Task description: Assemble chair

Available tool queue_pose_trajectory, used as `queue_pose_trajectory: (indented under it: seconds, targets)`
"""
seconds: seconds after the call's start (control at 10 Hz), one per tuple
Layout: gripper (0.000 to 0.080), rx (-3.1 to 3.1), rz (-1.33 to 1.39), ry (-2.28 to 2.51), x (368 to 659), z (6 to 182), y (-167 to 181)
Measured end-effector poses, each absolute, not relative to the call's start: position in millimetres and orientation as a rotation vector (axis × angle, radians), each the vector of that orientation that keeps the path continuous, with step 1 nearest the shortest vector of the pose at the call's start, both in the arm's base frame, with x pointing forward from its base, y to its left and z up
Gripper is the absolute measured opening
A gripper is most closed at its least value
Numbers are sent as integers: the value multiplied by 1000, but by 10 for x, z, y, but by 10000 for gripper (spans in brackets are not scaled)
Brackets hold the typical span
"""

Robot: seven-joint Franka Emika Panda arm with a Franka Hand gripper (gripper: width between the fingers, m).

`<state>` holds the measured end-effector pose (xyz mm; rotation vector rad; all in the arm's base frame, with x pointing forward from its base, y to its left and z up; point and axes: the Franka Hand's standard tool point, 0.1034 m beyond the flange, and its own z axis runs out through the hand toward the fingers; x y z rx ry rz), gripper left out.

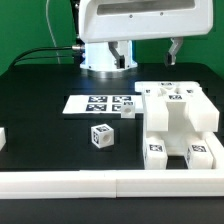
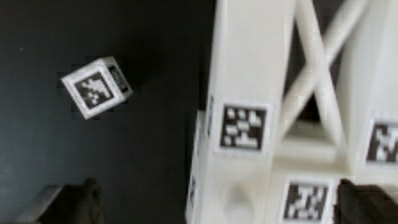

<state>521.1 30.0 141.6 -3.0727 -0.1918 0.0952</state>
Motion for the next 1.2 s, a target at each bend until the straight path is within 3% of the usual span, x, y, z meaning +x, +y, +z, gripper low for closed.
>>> queue_pose_trajectory:
  seconds: [0.1,0.7,1.0,1.2]
  targets:
    - [649,-3052,90,-311,5050,1373,237]
    - [649,-3030,-23,-535,5027,1333,190]
    - [649,-3005,-92,-683,4382,1112,39]
    - [649,-3010,-93,-683,4307,1064,38]
